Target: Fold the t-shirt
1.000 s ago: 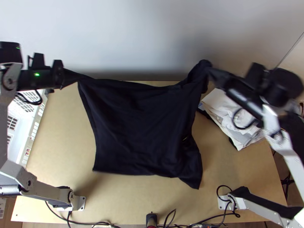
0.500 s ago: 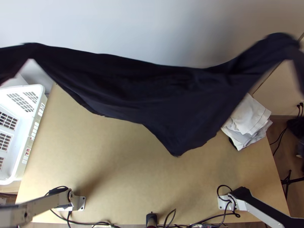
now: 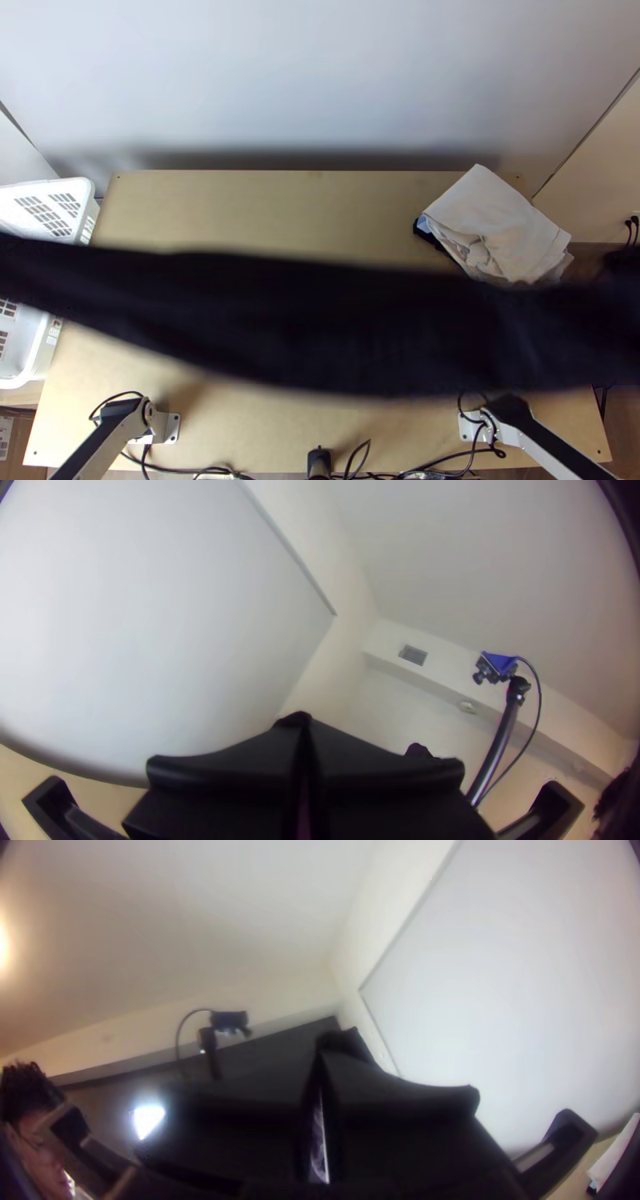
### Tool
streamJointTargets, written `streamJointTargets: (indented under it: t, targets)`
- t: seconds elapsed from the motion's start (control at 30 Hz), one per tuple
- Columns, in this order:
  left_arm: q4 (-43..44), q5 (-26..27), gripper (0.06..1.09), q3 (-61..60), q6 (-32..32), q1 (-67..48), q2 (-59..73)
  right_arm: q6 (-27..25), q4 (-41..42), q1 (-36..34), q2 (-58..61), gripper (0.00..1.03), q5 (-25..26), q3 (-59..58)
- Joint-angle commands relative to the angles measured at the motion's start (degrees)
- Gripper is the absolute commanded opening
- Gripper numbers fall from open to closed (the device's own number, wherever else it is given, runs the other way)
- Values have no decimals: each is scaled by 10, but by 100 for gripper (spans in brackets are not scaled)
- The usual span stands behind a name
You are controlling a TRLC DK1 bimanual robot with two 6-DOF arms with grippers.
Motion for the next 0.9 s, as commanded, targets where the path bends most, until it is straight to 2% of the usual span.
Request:
streamJointTargets:
  t: [0.0,0.1,0.23,0.33,0.4,0.53,0.63,0.7,0.87]
  targets:
    - [-22,12,9,-28,-6,-11,-50,66,-15,-8,-20,2,-63,1]
    - [-36,21,9,-105,-5,-13,-65,81,-16,-8,-42,2,-66,-90]
    - [-36,28,9,-277,13,-14,-87,95,13,-6,-94,2,-66,-302]
    - [-35,29,9,-418,49,-16,-85,110,68,-2,-131,2,-65,-476]
    - [-30,28,9,-514,97,-20,-76,115,113,-4,-151,2,-60,-584]
    - [20,16,9,-655,148,-31,-17,109,180,-7,-151,2,-47,-740]
    - [86,6,9,-714,157,-37,52,95,226,-23,-115,2,-40,-811]
    - [96,-1,9,-720,186,-45,107,90,261,-38,-79,2,-41,-834]
    - [162,-24,9,-696,204,-54,223,63,337,-61,48,2,-40,-809]
